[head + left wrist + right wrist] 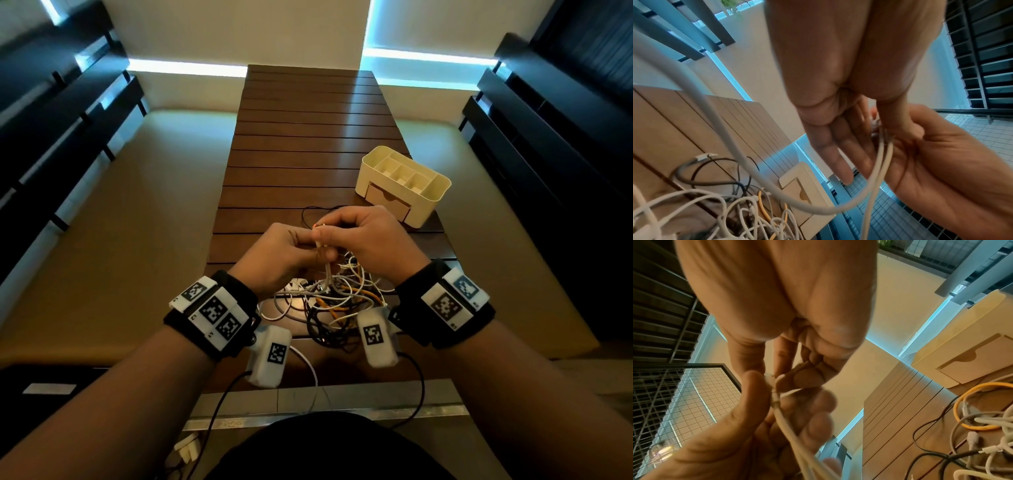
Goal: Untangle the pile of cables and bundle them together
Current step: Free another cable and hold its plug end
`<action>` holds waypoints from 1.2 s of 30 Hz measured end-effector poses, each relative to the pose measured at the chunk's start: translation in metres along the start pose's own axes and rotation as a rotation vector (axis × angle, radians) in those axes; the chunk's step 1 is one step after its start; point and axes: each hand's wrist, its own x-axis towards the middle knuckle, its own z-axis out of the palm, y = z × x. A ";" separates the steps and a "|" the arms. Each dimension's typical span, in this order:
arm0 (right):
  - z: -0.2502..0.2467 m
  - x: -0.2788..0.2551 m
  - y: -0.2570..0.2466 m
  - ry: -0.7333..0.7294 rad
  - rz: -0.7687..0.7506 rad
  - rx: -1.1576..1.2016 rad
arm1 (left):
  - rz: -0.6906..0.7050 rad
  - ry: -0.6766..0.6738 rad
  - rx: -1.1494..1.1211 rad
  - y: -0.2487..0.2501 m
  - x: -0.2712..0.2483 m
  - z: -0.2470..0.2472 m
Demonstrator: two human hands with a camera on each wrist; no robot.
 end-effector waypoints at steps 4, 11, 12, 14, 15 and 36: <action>0.001 -0.004 -0.003 0.014 -0.010 0.094 | 0.039 0.018 -0.031 -0.002 0.002 0.003; 0.001 -0.001 0.007 0.031 0.055 0.212 | 0.157 0.148 -0.114 0.003 0.006 0.002; 0.001 -0.002 0.010 0.001 0.097 0.226 | 0.173 0.169 -0.127 0.005 0.007 0.000; 0.004 -0.002 0.018 -0.086 0.150 0.206 | 0.213 0.203 -0.163 0.008 0.008 -0.003; 0.006 -0.003 0.023 -0.135 0.155 0.193 | 0.232 0.222 -0.185 0.009 0.008 -0.005; 0.005 0.003 0.041 -0.066 0.059 -0.089 | 0.170 0.327 0.199 -0.002 0.007 -0.012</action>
